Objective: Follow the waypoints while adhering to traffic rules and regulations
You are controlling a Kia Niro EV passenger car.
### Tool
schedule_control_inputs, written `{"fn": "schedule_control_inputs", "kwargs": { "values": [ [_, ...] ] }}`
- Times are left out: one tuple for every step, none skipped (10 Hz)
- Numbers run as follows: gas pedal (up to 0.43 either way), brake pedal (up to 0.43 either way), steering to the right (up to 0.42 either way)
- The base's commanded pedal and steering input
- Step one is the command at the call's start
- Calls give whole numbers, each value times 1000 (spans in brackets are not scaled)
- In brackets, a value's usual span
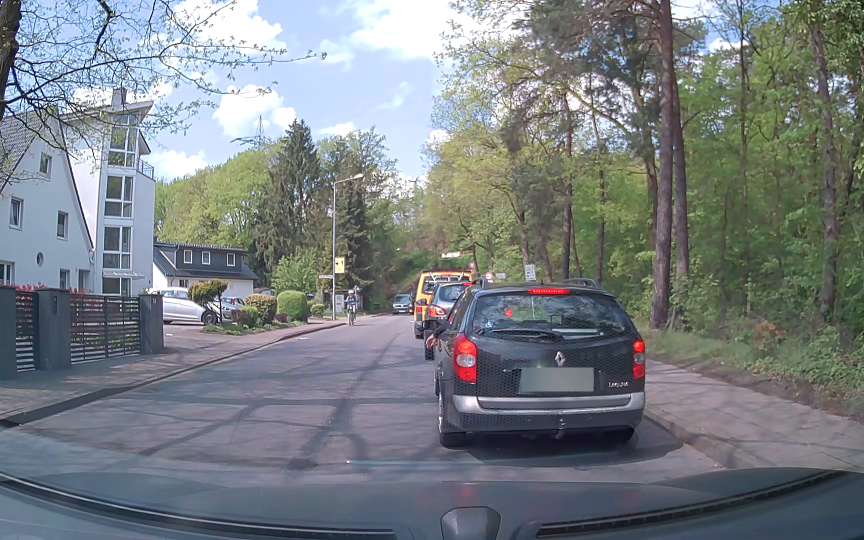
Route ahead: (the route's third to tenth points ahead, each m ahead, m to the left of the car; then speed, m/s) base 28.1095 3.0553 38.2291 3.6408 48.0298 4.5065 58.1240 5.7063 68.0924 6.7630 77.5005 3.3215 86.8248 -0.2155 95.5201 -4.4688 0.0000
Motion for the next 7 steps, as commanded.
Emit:
{"fn": "schedule_control_inputs", "kwargs": {
  "values": [
    [0, 159, 2],
    [0, 165, 1],
    [0, 159, 2],
    [0, 159, 1],
    [0, 159, 1],
    [0, 159, 2],
    [0, 165, 2]
  ]
}}
